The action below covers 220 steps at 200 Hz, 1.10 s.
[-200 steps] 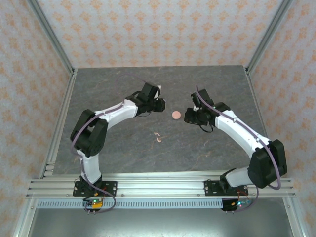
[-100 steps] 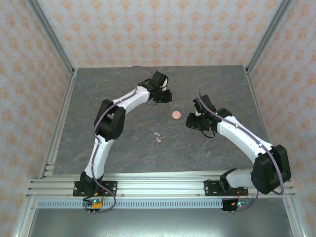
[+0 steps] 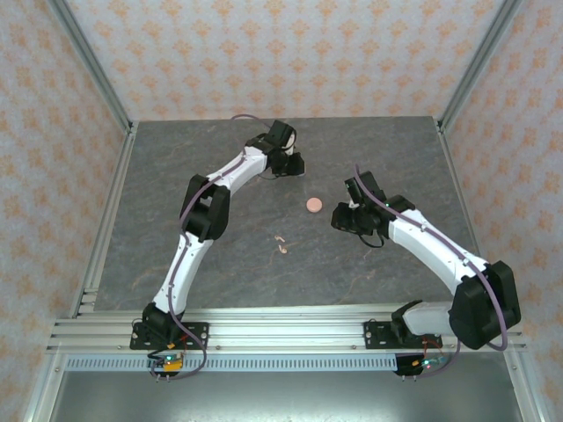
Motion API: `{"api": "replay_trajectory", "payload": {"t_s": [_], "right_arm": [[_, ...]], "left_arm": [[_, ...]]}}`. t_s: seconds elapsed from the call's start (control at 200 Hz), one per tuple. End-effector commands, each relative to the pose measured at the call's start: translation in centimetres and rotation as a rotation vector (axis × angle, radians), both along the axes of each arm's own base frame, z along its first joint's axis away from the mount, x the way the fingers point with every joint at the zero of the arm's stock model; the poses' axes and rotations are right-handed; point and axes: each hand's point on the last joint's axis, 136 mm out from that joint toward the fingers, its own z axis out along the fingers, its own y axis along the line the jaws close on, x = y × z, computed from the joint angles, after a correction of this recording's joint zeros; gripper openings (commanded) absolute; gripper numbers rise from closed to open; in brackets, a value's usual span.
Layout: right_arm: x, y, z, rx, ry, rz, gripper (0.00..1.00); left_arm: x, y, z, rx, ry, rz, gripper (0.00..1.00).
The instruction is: Insert the wireless bluetooth earbuds into the charging case
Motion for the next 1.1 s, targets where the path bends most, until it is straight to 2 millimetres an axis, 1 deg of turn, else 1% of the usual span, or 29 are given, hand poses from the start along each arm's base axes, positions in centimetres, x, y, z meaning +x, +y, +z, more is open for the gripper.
{"api": "replay_trajectory", "payload": {"t_s": [0.0, 0.105, 0.195, 0.345, 0.425, 0.485, 0.576, 0.646, 0.806, 0.941, 1.021, 1.096], "right_arm": [[-0.2, -0.2, 0.1, 0.009, -0.004, -0.017, 0.31], [-0.3, -0.4, -0.1, 0.002, 0.0, -0.021, 0.31], [-0.3, -0.4, -0.2, 0.001, 0.0, -0.022, 0.32], [-0.2, -0.4, -0.5, -0.009, 0.006, -0.017, 0.34], [-0.1, -0.4, -0.7, -0.016, 0.011, -0.011, 0.37], [-0.1, -0.4, -0.9, -0.021, 0.015, -0.007, 0.4], [0.2, -0.3, -1.1, -0.033, 0.015, -0.002, 0.5], [0.5, -0.3, -1.3, -0.044, 0.016, 0.005, 0.52], [1.3, 0.0, -1.6, -0.076, 0.019, 0.041, 0.55], [2.5, 0.2, -1.8, -0.113, 0.015, 0.073, 0.56], [3.4, 0.5, -2.2, -0.135, 0.023, 0.095, 0.55], [4.5, 0.9, -2.6, -0.14, 0.034, 0.112, 0.54]], "left_arm": [[-0.5, 1.1, -2.1, 0.034, 0.073, 0.023, 0.17], [-0.4, 1.5, -2.9, 0.048, 0.086, 0.035, 0.19], [-0.3, 1.7, -3.2, 0.054, 0.087, 0.038, 0.24], [0.1, 2.5, -2.6, 0.075, 0.076, 0.049, 0.32], [0.2, 2.8, -1.4, 0.091, 0.055, 0.049, 0.37], [0.3, 3.1, -0.2, 0.102, 0.029, 0.04, 0.43], [0.2, 3.2, 1.9, 0.113, -0.011, 0.017, 0.51], [0.1, 3.4, 3.5, 0.12, -0.038, 0.005, 0.56], [-0.5, 3.9, 6.7, 0.132, -0.08, -0.019, 0.58], [-2.4, 4.7, 9.2, 0.125, -0.108, -0.02, 0.58], [-4.0, 5.6, 10.0, 0.126, -0.109, 0.005, 0.57], [-6.0, 6.4, 10.1, 0.112, -0.094, 0.032, 0.55]]}}
